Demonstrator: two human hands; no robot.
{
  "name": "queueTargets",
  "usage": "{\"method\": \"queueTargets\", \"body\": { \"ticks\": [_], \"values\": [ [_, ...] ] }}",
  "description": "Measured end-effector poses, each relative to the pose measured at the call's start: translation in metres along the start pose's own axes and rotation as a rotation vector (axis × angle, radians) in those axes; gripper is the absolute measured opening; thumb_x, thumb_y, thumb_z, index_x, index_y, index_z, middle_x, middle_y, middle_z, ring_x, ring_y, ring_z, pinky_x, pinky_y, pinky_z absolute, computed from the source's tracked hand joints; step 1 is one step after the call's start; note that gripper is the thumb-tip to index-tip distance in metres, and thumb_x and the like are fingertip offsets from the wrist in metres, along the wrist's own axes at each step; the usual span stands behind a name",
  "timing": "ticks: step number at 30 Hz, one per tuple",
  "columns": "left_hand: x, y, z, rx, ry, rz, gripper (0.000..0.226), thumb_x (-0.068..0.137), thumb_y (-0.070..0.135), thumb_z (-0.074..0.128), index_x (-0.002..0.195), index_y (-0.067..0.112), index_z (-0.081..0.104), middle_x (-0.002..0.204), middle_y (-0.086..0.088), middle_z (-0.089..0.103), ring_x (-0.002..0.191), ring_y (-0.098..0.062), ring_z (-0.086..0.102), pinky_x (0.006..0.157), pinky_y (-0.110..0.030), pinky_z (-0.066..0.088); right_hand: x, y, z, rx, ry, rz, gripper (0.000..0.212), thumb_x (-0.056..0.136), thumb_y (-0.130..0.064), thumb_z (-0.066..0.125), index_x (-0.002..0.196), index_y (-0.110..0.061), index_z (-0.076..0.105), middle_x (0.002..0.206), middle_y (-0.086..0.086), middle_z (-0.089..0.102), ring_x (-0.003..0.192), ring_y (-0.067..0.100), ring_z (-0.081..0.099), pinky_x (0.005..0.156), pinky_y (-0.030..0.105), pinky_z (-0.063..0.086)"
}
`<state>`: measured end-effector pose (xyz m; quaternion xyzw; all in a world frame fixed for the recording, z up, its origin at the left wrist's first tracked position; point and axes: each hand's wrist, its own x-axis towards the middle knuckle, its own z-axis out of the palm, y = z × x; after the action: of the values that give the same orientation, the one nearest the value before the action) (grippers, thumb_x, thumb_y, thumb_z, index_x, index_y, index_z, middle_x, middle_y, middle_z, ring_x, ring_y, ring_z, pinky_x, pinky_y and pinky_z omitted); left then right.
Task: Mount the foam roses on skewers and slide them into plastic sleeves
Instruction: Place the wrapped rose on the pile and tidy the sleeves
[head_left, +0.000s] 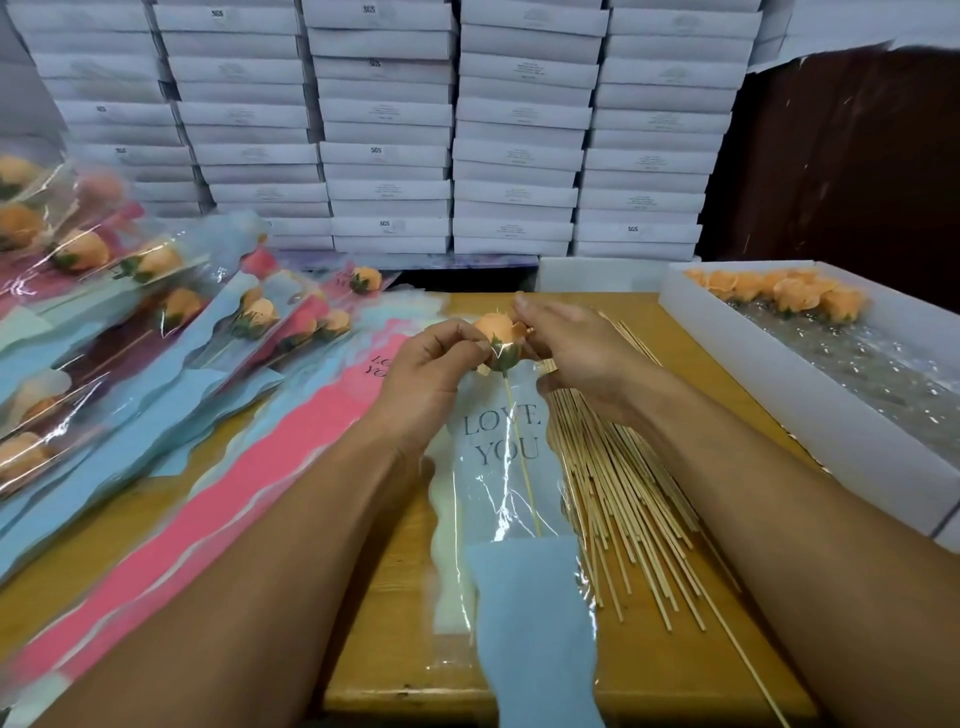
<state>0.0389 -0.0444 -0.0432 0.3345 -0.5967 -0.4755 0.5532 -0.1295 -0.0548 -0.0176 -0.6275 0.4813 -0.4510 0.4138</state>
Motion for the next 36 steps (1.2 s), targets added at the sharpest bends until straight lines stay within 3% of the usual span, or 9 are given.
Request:
{"method": "queueTargets", "body": {
  "ticks": [5, 11, 18, 21, 25, 28, 32, 34, 36],
  "values": [
    [0.001, -0.004, -0.003, 0.015, 0.028, 0.032, 0.011, 0.082, 0.008, 0.066, 0.084, 0.015, 0.059, 0.085, -0.007, 0.067, 0.081, -0.018, 0.066, 0.082, -0.035, 0.051, -0.001, -0.003, 0.007, 0.031, 0.047, 0.004, 0.04, 0.098, -0.053, 0.055, 0.079, -0.021, 0.069, 0.074, -0.006, 0.063, 0.079, 0.013, 0.057, 0.064, 0.033, 0.049],
    [0.002, -0.003, -0.005, 0.029, 0.067, 0.035, 0.03, 0.084, 0.003, 0.066, 0.068, 0.028, 0.062, 0.065, -0.005, 0.058, 0.057, -0.014, 0.055, 0.054, -0.024, 0.047, -0.004, -0.001, 0.009, 0.01, -0.009, 0.021, 0.029, 0.101, -0.047, 0.055, 0.11, -0.023, 0.068, 0.088, 0.007, 0.073, 0.075, 0.008, 0.064, 0.057, 0.025, 0.045],
    [0.004, 0.0, -0.009, -0.048, 0.135, -0.024, 0.029, 0.085, -0.003, 0.05, 0.071, 0.022, 0.056, 0.058, -0.001, 0.05, 0.055, -0.014, 0.046, 0.052, -0.028, 0.035, -0.009, -0.003, 0.012, 0.161, -0.135, 0.169, 0.031, 0.092, -0.05, 0.065, 0.11, -0.025, 0.064, 0.117, 0.017, 0.068, 0.072, 0.018, 0.06, 0.056, 0.031, 0.051],
    [0.007, 0.002, -0.012, -0.028, 0.219, -0.021, 0.03, 0.086, -0.007, 0.045, 0.075, 0.018, 0.055, 0.057, 0.002, 0.05, 0.055, -0.012, 0.047, 0.052, -0.022, 0.038, -0.013, -0.004, 0.002, 0.078, -0.36, 0.354, 0.06, 0.075, -0.056, 0.078, 0.11, -0.009, 0.063, 0.093, 0.015, 0.065, 0.064, 0.021, 0.067, 0.05, 0.033, 0.055],
    [0.01, 0.002, -0.018, -0.002, 0.324, -0.014, 0.029, 0.087, -0.007, 0.045, 0.077, 0.018, 0.053, 0.055, 0.004, 0.048, 0.051, -0.01, 0.042, 0.049, -0.025, 0.034, -0.018, -0.001, 0.0, -0.033, -0.686, 0.448, 0.026, 0.07, -0.035, 0.084, 0.072, -0.011, 0.073, 0.065, 0.007, 0.065, 0.048, 0.015, 0.061, 0.038, 0.021, 0.047],
    [0.011, 0.002, -0.022, 0.059, 0.37, 0.024, 0.025, 0.088, -0.006, 0.047, 0.083, 0.018, 0.053, 0.051, 0.006, 0.051, 0.046, -0.008, 0.042, 0.043, -0.022, 0.034, -0.018, 0.006, 0.009, -0.023, -0.715, 0.462, 0.021, 0.069, -0.023, 0.082, 0.077, -0.006, 0.071, 0.07, 0.006, 0.071, 0.046, 0.009, 0.059, 0.034, 0.016, 0.038],
    [0.009, 0.001, -0.025, 0.12, 0.374, 0.056, 0.019, 0.095, 0.017, 0.062, 0.111, 0.027, 0.058, 0.093, 0.008, 0.067, 0.076, 0.001, 0.063, 0.065, -0.021, 0.048, -0.016, 0.003, 0.009, 0.087, -0.686, 0.485, 0.016, 0.069, -0.013, 0.079, 0.079, -0.002, 0.072, 0.074, 0.009, 0.072, 0.045, 0.008, 0.06, 0.03, 0.013, 0.033],
    [0.01, 0.0, -0.025, 0.069, 0.376, -0.007, 0.038, 0.096, 0.039, 0.061, 0.131, 0.037, 0.047, 0.116, 0.007, 0.059, 0.096, -0.006, 0.061, 0.077, -0.028, 0.05, -0.014, 0.0, 0.004, 0.138, -0.603, 0.464, 0.019, 0.071, -0.012, 0.078, 0.085, -0.002, 0.071, 0.078, 0.01, 0.072, 0.046, 0.008, 0.06, 0.03, 0.012, 0.032],
    [0.01, 0.003, -0.023, 0.077, 0.357, -0.147, 0.053, 0.095, 0.055, 0.056, 0.14, 0.034, 0.041, 0.122, -0.003, 0.057, 0.095, -0.017, 0.061, 0.08, -0.039, 0.051, -0.011, -0.001, 0.001, 0.211, -0.436, 0.428, 0.018, 0.075, -0.01, 0.078, 0.09, -0.003, 0.07, 0.084, 0.012, 0.072, 0.049, 0.011, 0.061, 0.03, 0.013, 0.03]
  ]
}}
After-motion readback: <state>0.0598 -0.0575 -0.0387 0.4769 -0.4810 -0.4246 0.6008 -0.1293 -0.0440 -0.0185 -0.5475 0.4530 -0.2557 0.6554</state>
